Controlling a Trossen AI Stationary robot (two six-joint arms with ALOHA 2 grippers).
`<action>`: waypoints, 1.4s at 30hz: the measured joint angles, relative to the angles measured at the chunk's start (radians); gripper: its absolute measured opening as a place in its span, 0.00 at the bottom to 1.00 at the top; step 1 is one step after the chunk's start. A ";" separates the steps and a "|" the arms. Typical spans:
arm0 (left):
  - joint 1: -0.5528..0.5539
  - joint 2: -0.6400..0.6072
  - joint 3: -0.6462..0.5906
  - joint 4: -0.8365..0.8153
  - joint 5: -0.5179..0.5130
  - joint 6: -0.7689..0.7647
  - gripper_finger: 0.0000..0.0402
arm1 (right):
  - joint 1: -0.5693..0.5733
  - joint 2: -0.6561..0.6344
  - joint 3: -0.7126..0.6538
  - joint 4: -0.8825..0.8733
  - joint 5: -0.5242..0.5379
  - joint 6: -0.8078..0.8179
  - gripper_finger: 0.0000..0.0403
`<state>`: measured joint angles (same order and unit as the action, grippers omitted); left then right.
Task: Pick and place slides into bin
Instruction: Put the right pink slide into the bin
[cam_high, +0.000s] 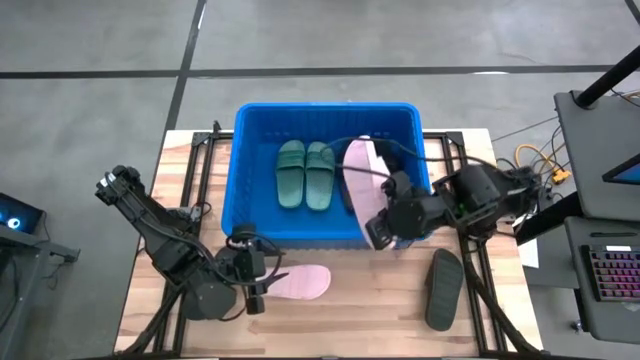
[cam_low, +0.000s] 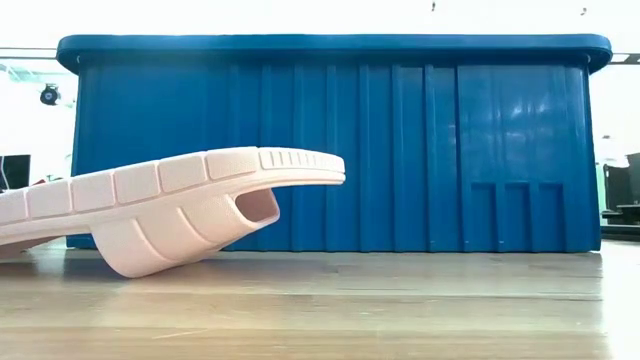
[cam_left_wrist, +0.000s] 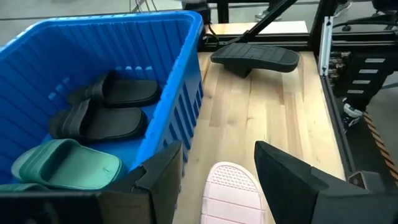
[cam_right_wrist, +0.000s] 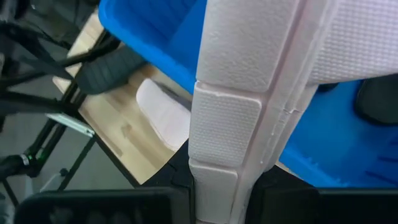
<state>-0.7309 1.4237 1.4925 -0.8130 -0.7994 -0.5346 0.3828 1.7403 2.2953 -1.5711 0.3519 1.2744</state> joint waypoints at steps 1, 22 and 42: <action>0.005 -0.001 0.000 0.000 0.000 0.000 0.46 | -0.006 -0.011 -0.003 0.000 0.005 0.000 0.14; 0.093 -0.009 -0.001 0.023 0.008 0.044 0.46 | -0.310 -0.265 -0.300 -0.001 -0.031 -0.137 0.14; 0.201 -0.009 -0.003 0.124 0.118 0.121 0.46 | -0.676 -0.114 -0.300 0.000 -0.125 -0.432 0.14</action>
<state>-0.5301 1.4151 1.4890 -0.6895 -0.6818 -0.4134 -0.2937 1.6262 1.9948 -1.5708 0.2272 0.8429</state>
